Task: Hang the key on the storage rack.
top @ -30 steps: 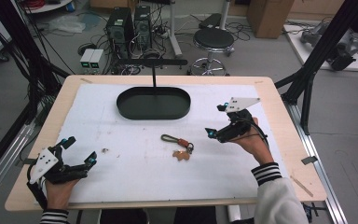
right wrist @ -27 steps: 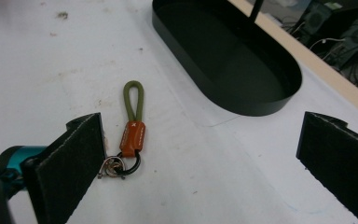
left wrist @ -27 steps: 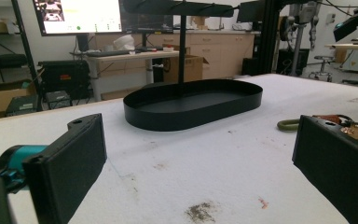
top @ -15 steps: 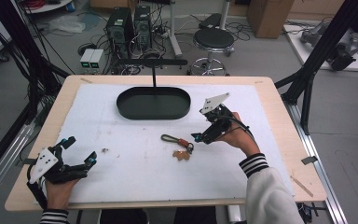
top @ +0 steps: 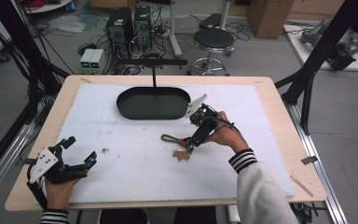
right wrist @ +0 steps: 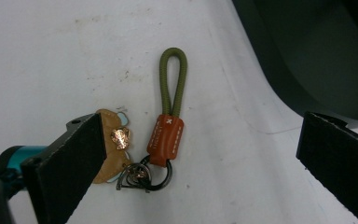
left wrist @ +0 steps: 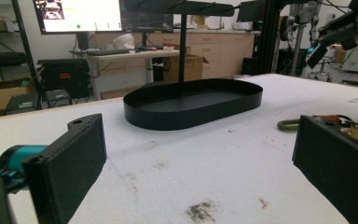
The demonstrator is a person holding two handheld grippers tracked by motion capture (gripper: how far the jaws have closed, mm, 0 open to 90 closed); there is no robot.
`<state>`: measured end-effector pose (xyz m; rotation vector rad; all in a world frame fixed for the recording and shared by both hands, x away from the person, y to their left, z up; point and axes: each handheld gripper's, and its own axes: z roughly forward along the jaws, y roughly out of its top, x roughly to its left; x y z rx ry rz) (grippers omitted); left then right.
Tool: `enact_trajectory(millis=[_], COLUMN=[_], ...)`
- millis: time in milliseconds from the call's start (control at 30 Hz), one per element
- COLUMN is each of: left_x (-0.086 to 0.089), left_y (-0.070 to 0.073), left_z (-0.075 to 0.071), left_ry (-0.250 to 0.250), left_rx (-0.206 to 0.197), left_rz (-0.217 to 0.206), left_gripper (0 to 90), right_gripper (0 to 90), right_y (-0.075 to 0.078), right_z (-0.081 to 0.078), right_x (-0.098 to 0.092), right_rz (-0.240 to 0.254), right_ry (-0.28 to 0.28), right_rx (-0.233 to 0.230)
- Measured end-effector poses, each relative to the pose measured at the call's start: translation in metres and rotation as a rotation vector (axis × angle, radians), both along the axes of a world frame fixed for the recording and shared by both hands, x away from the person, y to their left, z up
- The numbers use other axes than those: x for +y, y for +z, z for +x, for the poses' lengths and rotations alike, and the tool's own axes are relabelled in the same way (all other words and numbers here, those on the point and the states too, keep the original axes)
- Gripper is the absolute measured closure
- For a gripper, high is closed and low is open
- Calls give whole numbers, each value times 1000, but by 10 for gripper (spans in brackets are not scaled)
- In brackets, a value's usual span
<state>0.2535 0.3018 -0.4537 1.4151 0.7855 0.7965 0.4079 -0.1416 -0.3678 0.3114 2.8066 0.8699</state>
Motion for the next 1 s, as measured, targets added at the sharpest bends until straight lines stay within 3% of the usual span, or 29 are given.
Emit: enact_trajectory(millis=[300, 533, 1000], left_x=[0, 0, 0], left_y=[0, 0, 0], left_z=[0, 0, 0], left_ry=[1, 1, 1], left_rx=[1, 0, -1], left_rz=[0, 0, 0], left_gripper=[32, 33, 33], right_gripper=[10, 10, 48], right_y=[-13, -19, -34], right_z=[3, 4, 6], right_x=[16, 19, 32], right_rz=[-75, -104, -213], right_ry=[19, 18, 22], right_rx=[17, 48, 56])
